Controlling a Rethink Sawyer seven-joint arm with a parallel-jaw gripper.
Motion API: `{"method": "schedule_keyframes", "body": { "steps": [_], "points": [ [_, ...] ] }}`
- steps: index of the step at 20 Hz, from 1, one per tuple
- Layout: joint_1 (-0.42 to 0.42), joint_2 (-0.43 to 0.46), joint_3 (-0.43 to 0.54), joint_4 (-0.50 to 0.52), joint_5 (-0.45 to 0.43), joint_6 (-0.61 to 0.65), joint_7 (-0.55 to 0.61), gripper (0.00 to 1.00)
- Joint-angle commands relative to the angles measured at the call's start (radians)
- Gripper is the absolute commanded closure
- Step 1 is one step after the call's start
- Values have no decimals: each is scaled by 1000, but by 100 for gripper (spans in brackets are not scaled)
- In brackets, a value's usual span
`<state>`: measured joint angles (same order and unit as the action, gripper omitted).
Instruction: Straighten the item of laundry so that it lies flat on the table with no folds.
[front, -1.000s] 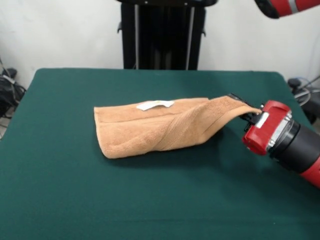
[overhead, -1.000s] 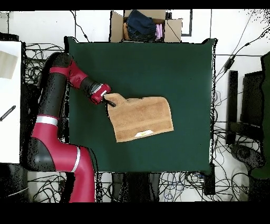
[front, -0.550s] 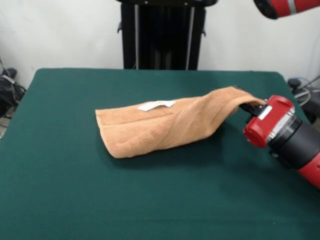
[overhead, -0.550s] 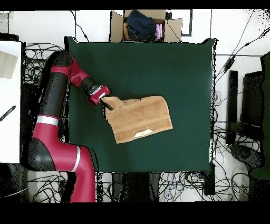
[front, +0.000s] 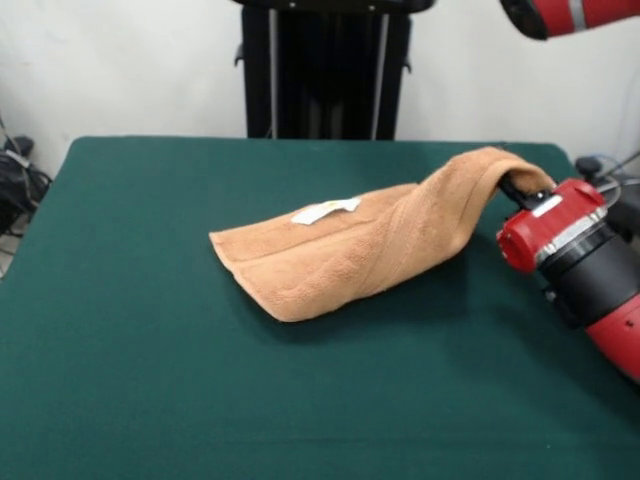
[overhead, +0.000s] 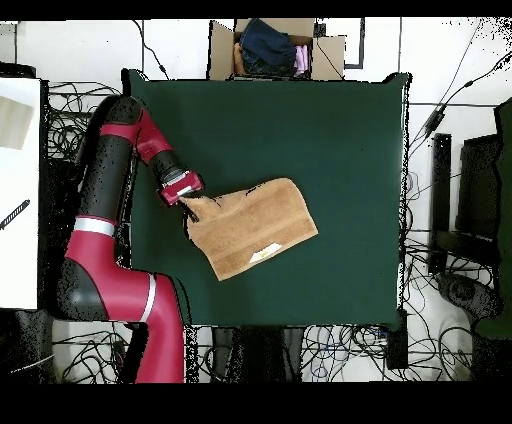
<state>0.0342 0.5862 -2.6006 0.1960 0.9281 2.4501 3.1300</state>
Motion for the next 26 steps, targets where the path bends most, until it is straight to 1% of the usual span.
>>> {"method": "schedule_keyframes", "body": {
  "steps": [1,8,14,18,20,26],
  "points": [
    [-34,-25,-151,-63,108,101,239,100],
    [-42,-20,-132,-57,141,129,234,100],
    [-41,-9,-104,-52,140,139,217,100],
    [-43,-10,-110,-57,143,142,213,100],
    [-43,-15,-102,-65,128,147,190,100],
    [-44,-11,-90,-65,122,142,177,100]
  ]
}}
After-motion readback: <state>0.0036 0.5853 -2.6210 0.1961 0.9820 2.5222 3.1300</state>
